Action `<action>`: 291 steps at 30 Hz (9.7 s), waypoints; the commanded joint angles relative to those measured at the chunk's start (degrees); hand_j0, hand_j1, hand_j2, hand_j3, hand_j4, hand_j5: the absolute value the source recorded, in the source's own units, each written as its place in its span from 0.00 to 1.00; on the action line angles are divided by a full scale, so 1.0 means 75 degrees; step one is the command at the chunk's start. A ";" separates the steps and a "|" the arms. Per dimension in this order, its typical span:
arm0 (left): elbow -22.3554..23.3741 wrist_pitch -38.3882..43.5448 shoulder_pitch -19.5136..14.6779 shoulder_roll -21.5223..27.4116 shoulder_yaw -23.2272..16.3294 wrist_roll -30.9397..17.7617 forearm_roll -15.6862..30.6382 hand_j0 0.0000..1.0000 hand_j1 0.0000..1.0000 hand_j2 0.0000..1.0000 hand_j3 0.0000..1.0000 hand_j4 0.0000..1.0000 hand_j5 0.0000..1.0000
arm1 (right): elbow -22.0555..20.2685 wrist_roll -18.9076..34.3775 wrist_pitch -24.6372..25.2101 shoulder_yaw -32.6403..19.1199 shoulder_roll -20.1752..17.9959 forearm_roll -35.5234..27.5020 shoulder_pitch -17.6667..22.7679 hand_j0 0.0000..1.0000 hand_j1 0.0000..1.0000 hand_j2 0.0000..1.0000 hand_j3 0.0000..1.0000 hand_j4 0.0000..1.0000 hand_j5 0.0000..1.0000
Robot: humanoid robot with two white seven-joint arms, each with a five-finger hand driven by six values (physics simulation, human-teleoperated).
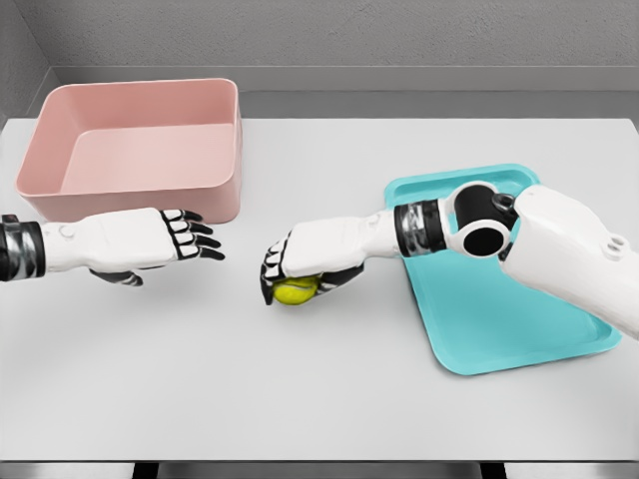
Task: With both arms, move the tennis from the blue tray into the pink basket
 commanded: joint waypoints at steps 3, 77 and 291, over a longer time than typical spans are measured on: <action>0.0028 0.0009 0.0000 0.0041 0.0018 0.0030 0.0012 1.00 1.00 1.00 1.00 1.00 1.00 | 0.0121 0.0027 0.0018 0.0044 0.0239 -0.0059 0.0000 0.54 0.54 0.54 0.54 0.54 0.54; -0.0605 0.0009 -0.0094 -0.1506 -0.0228 -0.0145 -0.0387 1.00 1.00 1.00 1.00 1.00 1.00 | 0.1773 -0.1555 0.0018 -0.0787 -0.3312 0.0070 -0.0434 1.00 1.00 1.00 1.00 1.00 1.00; 0.6614 0.0009 -0.2648 -0.3041 0.0253 -0.0345 0.1067 0.98 0.98 0.98 0.98 0.98 0.98 | 0.2277 -0.1543 0.0018 -0.1093 -0.3324 0.0070 -0.0293 1.00 1.00 1.00 1.00 1.00 1.00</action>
